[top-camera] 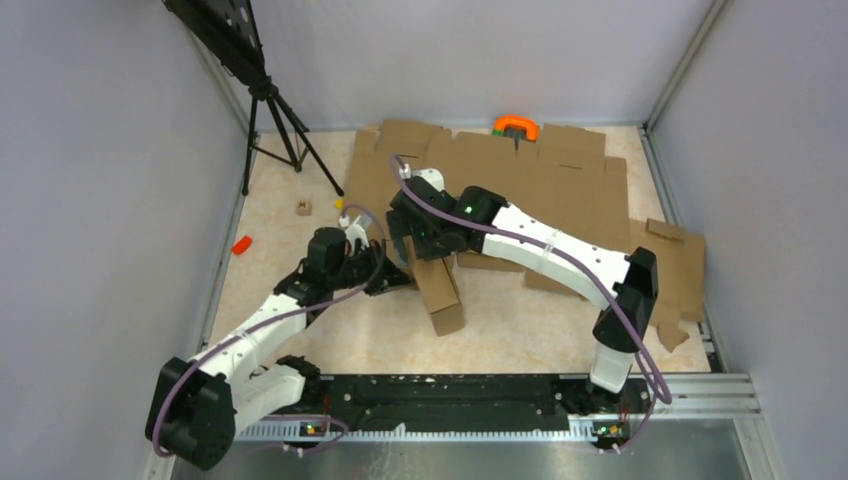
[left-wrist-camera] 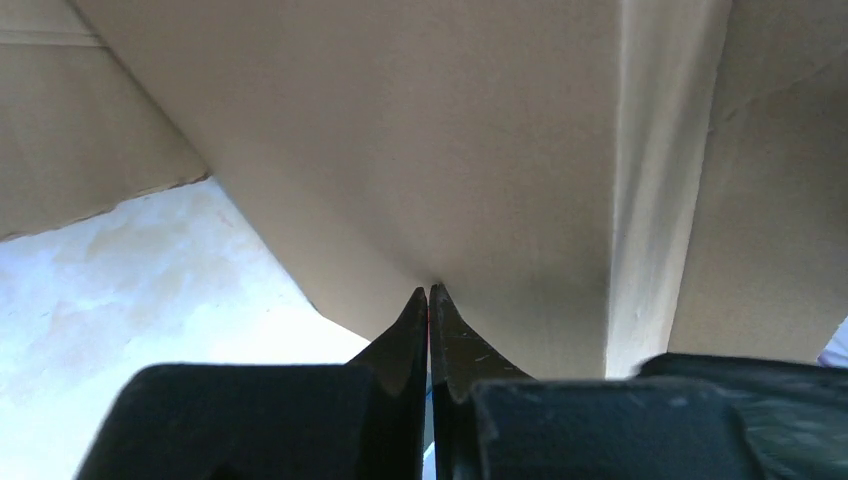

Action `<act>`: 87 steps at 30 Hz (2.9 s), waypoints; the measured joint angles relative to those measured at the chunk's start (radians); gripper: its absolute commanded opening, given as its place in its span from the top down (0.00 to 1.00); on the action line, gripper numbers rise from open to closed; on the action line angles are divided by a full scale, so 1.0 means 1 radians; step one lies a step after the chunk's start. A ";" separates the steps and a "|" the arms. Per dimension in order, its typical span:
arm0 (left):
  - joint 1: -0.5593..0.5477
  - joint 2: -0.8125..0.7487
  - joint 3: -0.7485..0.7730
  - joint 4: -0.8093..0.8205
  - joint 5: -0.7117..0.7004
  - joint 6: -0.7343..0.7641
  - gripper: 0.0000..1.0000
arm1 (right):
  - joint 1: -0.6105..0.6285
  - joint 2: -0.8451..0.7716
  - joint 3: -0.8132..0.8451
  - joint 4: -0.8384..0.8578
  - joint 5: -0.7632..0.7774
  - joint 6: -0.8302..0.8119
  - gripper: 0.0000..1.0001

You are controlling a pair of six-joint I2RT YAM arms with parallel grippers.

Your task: Fold the paper box

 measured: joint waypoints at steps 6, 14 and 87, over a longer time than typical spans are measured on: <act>-0.071 0.038 0.027 0.059 -0.031 -0.006 1.00 | 0.014 0.032 0.005 -0.062 0.017 -0.015 0.06; -0.084 0.041 0.027 0.088 -0.059 -0.013 1.00 | 0.014 0.033 0.000 -0.085 0.039 -0.035 0.26; 0.110 -0.087 0.149 0.208 0.233 0.453 0.23 | 0.016 -0.461 -0.504 -0.105 -0.359 -0.607 0.27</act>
